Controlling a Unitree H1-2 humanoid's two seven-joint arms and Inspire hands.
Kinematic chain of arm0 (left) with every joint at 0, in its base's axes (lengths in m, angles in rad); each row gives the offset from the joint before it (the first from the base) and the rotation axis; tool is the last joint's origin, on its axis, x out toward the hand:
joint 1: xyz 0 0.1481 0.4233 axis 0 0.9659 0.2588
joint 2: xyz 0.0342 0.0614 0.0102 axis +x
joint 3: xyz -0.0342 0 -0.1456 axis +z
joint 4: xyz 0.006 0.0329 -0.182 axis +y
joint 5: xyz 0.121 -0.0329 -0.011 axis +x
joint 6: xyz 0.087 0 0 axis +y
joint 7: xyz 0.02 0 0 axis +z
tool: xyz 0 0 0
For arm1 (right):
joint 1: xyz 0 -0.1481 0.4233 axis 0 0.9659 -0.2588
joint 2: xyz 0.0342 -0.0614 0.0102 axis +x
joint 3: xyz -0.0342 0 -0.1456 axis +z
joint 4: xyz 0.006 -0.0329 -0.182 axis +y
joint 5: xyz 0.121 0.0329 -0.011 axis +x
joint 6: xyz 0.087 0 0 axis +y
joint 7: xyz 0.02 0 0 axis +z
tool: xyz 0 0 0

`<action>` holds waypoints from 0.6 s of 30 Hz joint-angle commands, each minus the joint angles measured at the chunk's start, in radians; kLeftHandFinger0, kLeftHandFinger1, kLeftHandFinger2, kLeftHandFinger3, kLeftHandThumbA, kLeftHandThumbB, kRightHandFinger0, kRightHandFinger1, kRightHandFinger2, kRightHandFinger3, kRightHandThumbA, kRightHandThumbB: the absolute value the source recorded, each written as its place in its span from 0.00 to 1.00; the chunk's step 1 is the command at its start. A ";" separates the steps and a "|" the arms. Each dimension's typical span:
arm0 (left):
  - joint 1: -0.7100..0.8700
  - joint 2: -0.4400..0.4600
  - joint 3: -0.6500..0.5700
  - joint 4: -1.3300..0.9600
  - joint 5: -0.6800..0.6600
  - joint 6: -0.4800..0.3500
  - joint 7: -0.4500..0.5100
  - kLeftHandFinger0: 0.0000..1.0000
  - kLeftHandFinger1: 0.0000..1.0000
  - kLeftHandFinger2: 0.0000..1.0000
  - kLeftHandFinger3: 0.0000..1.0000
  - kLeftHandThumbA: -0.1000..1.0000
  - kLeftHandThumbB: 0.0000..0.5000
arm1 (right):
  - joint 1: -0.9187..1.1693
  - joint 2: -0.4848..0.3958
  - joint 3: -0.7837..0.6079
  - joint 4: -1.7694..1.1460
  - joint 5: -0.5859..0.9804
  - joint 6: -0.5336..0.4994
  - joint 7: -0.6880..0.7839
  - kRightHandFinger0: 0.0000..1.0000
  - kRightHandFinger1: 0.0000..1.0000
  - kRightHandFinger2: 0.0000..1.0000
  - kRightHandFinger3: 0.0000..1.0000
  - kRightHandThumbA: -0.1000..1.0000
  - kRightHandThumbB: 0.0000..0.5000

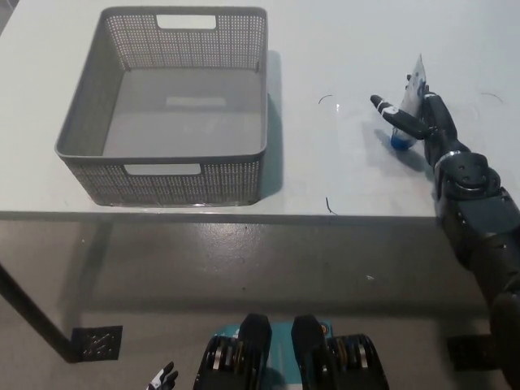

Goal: Use the right hand to pick up a shampoo and place it into a container on the left side

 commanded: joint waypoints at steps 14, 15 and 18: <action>-0.007 0.007 0.006 -0.018 -0.024 -0.037 0.005 1.00 1.00 1.00 1.00 1.00 0.25 | -0.058 0.008 -0.020 0.041 0.026 -0.165 -0.184 0.00 0.31 0.68 0.66 0.00 0.26; -0.007 0.007 0.006 -0.017 -0.024 -0.037 0.005 1.00 1.00 1.00 1.00 1.00 0.25 | -0.057 0.009 -0.019 0.041 0.026 -0.171 -0.185 0.00 0.30 0.68 0.66 0.00 0.26; -0.005 0.008 0.006 -0.018 -0.022 -0.037 0.007 1.00 1.00 1.00 1.00 1.00 0.24 | -0.060 0.011 -0.032 0.034 0.042 -0.183 -0.186 0.00 0.30 0.68 0.65 0.00 0.25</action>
